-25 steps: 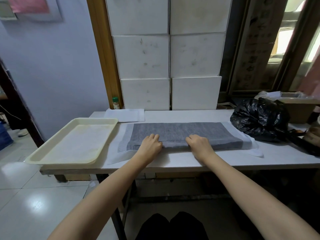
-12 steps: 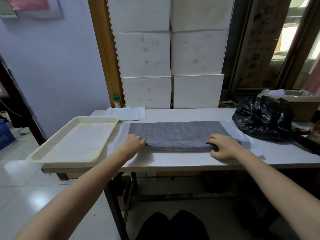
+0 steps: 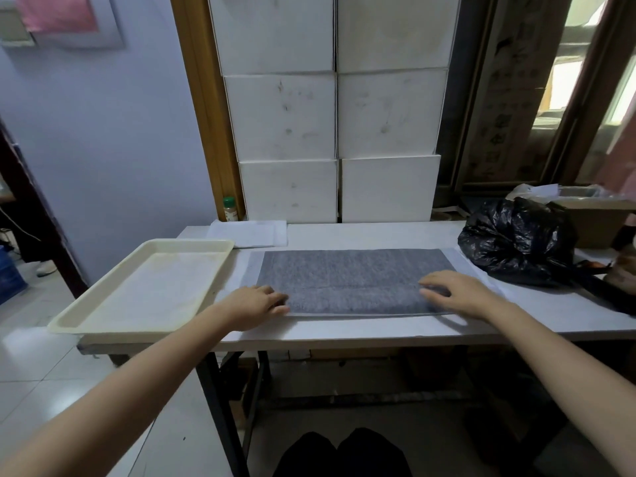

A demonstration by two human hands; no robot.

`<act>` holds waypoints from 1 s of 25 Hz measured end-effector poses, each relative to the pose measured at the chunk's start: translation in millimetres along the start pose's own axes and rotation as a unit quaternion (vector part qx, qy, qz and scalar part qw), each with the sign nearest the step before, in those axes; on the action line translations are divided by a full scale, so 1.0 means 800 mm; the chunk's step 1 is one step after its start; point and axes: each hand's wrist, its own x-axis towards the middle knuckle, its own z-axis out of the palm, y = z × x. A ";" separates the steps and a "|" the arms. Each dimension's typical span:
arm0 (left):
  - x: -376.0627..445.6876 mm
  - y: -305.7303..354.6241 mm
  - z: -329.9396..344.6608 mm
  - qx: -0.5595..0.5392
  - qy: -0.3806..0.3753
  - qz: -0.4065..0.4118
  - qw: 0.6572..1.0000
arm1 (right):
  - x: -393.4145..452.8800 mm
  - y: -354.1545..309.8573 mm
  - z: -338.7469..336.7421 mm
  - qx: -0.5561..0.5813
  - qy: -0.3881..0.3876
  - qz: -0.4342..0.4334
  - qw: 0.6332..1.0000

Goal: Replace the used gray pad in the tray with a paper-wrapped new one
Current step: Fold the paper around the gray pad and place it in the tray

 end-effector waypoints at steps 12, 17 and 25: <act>0.023 0.012 0.035 -0.194 -0.016 -0.098 0.976 | 0.020 -0.026 0.040 -0.008 -0.150 0.044 0.988; 0.009 -0.007 0.032 -0.192 0.114 -0.122 0.967 | 0.015 0.010 0.026 0.082 -0.058 0.035 0.994; 0.026 -0.014 0.026 -0.147 0.157 -0.174 0.961 | 0.019 0.017 0.031 0.043 0.033 0.052 0.997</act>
